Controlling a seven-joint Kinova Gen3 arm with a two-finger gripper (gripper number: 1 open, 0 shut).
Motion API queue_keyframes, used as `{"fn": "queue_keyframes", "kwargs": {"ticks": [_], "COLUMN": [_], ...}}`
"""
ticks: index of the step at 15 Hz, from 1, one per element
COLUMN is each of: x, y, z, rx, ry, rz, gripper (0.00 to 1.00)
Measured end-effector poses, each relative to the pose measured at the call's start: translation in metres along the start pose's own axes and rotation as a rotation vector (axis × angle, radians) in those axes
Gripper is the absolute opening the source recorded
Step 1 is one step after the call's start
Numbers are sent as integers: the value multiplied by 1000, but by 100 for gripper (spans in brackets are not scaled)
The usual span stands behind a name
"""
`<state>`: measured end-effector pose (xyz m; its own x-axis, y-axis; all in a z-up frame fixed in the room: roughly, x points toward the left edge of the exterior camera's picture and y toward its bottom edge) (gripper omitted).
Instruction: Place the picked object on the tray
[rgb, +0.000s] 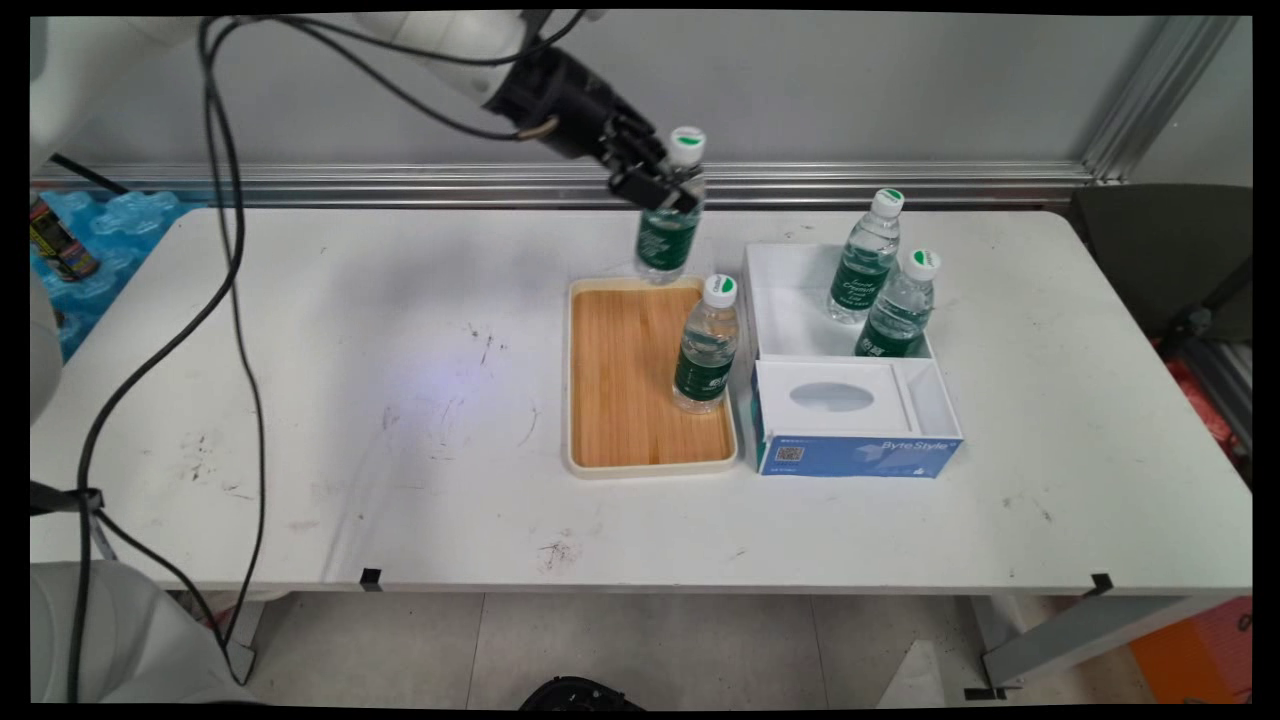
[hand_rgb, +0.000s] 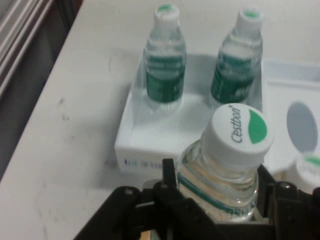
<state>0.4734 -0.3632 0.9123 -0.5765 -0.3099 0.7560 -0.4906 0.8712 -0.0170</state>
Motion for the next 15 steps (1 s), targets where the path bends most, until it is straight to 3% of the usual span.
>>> {"fn": "queue_keyframes", "kwargs": {"ticks": [6, 15], "x": [-35, -71], "y": [15, 52], "z": [-13, -8], "rx": [-23, -111], "ry": [-37, -48], "rz": [20, 10], "gripper": [0, 0]}}
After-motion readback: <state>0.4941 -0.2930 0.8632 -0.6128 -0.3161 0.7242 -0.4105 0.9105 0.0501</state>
